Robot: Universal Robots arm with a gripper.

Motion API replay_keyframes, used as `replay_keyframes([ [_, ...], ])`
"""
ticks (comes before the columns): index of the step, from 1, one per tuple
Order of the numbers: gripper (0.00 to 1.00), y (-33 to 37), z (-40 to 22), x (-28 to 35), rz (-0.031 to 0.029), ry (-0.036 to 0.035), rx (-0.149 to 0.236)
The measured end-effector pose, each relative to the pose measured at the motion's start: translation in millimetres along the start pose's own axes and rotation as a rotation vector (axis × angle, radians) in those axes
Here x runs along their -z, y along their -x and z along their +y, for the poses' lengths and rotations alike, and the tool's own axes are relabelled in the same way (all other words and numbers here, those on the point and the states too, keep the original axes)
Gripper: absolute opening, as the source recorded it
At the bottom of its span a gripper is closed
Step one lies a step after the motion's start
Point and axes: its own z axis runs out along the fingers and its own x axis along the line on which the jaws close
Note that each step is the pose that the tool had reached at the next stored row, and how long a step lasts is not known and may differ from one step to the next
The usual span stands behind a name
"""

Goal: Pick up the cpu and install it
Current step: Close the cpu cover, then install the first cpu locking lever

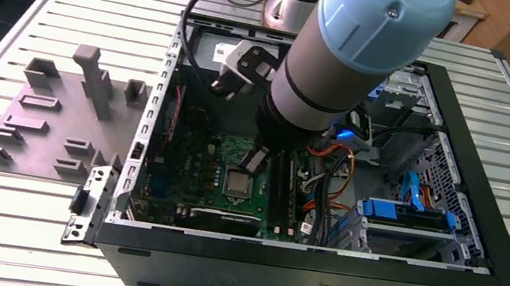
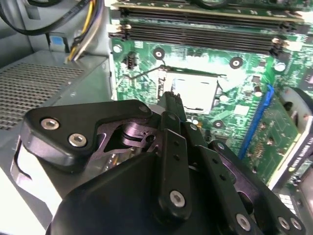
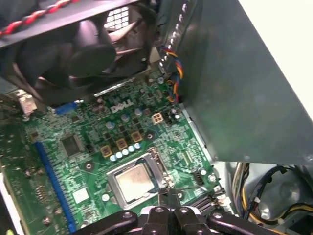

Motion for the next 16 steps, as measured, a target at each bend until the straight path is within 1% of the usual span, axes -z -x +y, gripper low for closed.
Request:
replay_keyframes([
  [5, 0.11, -10.6, -3.9, 2.1, 0.0002, 0.0001, 0.001],
  [8, 0.11, -11.6, -4.0, 1.7, 0.0003, 0.0001, 0.001],
  [13, 0.11, -13.1, -1.7, 0.7, 0.0005, 0.0001, 0.001],
  [15, 0.11, -15.0, 2.0, -0.5, 0.0003, 0.0002, 0.001],
  [16, 0.11, -15.0, 2.0, -0.5, 0.0003, 0.0002, 0.001],
])
